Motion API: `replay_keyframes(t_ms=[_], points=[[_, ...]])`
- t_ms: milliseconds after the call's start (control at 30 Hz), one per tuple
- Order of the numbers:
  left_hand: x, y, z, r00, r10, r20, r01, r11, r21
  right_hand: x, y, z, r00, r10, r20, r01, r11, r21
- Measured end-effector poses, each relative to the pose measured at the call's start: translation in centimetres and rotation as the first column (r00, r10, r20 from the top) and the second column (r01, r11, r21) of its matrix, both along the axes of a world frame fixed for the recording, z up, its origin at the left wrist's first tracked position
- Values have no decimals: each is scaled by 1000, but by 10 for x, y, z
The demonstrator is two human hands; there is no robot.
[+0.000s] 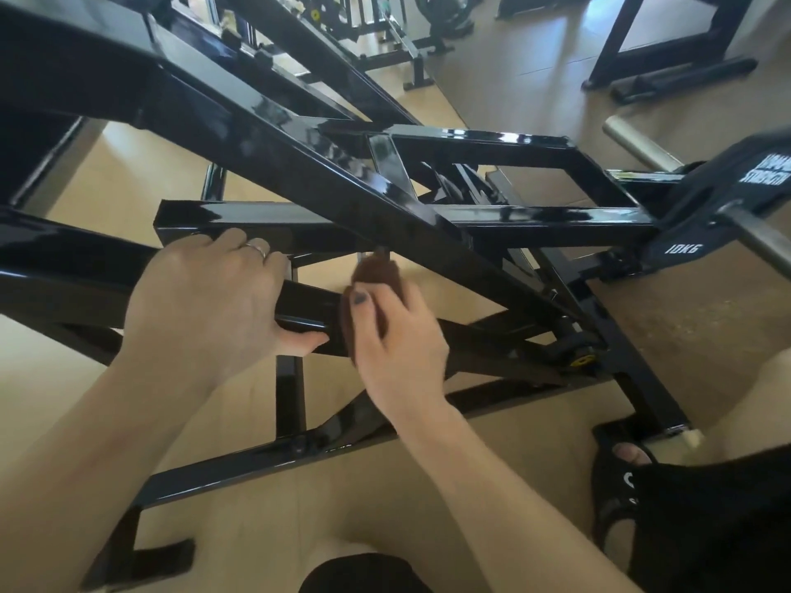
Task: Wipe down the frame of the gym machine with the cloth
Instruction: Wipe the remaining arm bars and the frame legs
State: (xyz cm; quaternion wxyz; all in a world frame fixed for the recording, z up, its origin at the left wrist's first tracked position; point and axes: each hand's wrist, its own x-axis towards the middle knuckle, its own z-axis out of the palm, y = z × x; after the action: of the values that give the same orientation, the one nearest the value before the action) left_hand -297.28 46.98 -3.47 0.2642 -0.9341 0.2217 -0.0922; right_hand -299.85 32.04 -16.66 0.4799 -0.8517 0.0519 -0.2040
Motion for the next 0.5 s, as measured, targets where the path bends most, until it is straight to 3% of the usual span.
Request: replay_keyframes(t_ms=[67,167,333,433,500], points=[[0,-2,0,1000,18,-11,-18,1000,21,7,-2,16,993,121,12,-120,992,-43],[-6,-4,4,999,39,11,-40,996,79,16,-36,5,966,233,-108,-238,971,-33],[-13,-8,11,997,65,31,-66,997,48,12,-101,-54,933,54,-357,-31,997,69],[-19,23,32,991,44,126,-40,999,-35,13,-104,-61,923,46,-382,-44,999,14],[-23,54,48,983,86,164,-91,996,20,14,-87,-45,934,66,-350,-85,996,-38]])
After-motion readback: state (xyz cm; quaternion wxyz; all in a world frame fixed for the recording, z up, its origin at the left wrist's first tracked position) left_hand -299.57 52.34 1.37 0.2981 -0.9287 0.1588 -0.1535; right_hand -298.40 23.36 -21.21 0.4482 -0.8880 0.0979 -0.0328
